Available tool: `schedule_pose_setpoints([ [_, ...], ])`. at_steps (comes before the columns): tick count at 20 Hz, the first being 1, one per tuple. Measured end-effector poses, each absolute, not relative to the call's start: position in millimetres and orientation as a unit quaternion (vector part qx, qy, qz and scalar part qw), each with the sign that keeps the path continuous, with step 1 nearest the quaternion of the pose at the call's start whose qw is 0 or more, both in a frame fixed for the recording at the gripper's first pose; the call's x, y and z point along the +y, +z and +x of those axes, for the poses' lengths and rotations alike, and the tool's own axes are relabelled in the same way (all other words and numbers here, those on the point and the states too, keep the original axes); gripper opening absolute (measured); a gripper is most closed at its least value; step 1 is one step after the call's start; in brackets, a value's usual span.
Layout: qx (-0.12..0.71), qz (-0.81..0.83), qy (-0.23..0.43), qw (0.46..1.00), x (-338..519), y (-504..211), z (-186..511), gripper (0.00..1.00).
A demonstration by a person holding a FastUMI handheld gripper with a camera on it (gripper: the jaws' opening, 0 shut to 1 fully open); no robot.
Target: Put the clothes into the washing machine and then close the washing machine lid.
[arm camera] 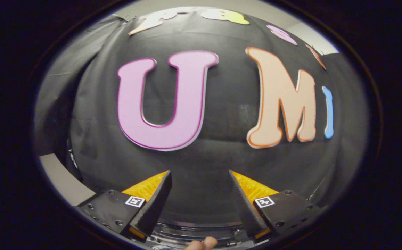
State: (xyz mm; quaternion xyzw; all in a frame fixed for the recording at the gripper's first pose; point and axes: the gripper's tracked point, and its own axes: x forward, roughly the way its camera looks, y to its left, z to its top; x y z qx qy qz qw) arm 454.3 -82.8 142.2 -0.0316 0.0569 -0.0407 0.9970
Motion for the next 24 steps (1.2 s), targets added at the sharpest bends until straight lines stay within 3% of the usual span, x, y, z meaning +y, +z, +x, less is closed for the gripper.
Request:
schedule_pose_setpoints([
  [6, 0.156, -0.020, -0.024, 0.987, -81, 68, 459, 0.98],
  [7, 0.121, -0.006, -0.031, 0.992, -82, 80, 464, 0.97],
  [24, 0.094, -0.009, -0.038, 0.995, -82, 86, 453, 0.98],
])
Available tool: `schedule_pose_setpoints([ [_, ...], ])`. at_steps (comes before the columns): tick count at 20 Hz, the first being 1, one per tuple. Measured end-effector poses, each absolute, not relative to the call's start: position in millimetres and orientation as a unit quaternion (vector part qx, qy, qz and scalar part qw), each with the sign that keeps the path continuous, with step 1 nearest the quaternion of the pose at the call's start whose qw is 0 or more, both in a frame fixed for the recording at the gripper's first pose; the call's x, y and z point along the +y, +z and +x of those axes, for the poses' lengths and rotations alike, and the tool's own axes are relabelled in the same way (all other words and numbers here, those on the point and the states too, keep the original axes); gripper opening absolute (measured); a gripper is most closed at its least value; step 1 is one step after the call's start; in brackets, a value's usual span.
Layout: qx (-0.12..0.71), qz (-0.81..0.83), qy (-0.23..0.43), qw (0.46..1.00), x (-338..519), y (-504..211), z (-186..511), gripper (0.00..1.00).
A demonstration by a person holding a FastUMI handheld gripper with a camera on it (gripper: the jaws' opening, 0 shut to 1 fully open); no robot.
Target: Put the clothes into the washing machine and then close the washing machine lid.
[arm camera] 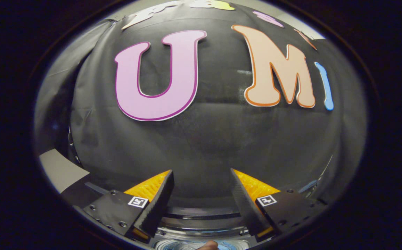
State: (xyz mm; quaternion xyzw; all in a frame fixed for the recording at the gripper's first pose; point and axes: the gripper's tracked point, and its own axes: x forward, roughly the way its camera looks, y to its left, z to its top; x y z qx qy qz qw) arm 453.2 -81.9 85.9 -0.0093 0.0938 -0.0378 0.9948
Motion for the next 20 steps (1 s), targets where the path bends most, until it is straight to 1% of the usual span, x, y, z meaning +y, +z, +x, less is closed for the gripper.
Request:
schedule_pose_setpoints([
  [20, 0.073, -0.009, -0.046, 0.996, -81.8, 91.4, 450.6, 0.98],
])
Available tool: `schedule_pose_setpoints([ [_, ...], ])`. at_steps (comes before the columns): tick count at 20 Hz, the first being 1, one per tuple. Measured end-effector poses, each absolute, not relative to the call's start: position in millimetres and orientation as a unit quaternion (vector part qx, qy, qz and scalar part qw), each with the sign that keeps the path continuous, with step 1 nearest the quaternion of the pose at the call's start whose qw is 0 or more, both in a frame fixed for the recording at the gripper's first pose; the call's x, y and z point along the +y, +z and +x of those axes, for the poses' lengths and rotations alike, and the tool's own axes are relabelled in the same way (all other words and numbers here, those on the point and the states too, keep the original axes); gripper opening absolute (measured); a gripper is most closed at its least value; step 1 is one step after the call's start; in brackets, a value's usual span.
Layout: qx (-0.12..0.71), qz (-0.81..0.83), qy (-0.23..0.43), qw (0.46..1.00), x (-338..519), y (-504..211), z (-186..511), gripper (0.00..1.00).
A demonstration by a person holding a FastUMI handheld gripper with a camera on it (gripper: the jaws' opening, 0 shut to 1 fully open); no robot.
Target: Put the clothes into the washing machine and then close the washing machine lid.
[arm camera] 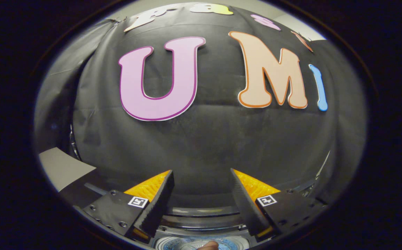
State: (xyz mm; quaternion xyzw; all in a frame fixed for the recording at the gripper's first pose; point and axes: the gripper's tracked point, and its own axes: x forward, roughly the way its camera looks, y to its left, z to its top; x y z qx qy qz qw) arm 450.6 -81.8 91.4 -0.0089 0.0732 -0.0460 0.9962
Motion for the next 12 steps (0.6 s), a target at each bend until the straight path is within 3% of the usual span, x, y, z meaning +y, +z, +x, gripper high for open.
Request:
schedule_pose_setpoints([
  [12, 0.067, -0.008, -0.046, 0.997, -81.4, 92.4, 450.4, 0.98],
])
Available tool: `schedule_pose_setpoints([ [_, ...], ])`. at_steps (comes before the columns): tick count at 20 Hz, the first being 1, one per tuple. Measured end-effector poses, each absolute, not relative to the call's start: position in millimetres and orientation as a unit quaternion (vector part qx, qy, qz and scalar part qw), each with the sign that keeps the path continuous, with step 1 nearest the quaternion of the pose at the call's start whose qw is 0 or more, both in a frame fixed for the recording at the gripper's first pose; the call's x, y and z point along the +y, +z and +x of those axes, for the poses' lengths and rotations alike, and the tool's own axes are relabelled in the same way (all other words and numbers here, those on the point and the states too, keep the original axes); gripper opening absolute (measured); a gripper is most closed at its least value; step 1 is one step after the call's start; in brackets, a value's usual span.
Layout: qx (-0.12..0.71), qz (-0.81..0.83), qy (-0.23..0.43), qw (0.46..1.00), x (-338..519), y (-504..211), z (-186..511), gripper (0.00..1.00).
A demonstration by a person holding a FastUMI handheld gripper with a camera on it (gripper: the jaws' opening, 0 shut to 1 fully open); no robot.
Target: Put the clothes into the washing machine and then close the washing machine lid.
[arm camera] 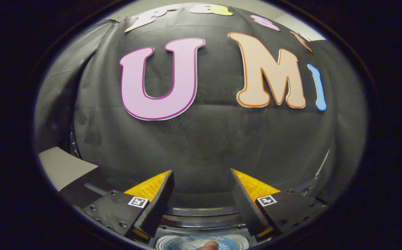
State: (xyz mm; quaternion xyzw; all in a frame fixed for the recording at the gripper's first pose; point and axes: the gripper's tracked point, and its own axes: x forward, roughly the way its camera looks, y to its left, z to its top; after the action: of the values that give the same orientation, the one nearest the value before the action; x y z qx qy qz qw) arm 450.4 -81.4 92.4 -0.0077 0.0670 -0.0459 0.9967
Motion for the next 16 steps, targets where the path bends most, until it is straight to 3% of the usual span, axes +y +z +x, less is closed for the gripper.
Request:
schedule_pose_setpoints([
  [16, 0.055, -0.008, -0.045, 0.997, -81.1, 93.3, 450.7, 0.98],
])
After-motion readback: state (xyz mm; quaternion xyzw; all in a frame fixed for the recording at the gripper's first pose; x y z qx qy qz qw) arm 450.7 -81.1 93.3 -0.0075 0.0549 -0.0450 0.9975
